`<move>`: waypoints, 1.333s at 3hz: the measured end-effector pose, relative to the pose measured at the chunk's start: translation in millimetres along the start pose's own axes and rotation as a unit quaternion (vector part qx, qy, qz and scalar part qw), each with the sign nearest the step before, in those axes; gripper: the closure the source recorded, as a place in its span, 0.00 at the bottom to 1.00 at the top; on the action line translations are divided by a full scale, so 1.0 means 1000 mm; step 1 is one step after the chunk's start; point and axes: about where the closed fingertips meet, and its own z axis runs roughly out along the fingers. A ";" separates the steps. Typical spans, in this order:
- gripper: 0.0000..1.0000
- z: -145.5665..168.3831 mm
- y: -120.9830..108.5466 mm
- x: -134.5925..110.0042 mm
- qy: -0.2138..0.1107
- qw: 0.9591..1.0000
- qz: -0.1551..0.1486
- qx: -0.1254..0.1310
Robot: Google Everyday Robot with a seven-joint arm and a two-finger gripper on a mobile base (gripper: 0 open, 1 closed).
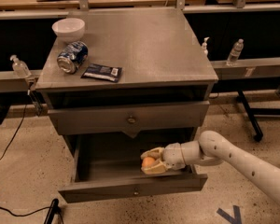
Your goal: Place orange into middle drawer
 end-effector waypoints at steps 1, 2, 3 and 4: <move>1.00 0.020 -0.009 0.046 0.004 1.000 0.001 -0.003; 1.00 0.019 -0.023 0.057 -0.002 1.000 0.000 0.017; 1.00 0.017 -0.036 0.063 -0.009 0.999 -0.003 0.032; 1.00 0.019 -0.054 0.069 0.006 0.998 -0.013 0.054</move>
Offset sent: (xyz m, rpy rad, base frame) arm 0.0333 -0.0165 -0.0772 0.0011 -0.0382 -0.0897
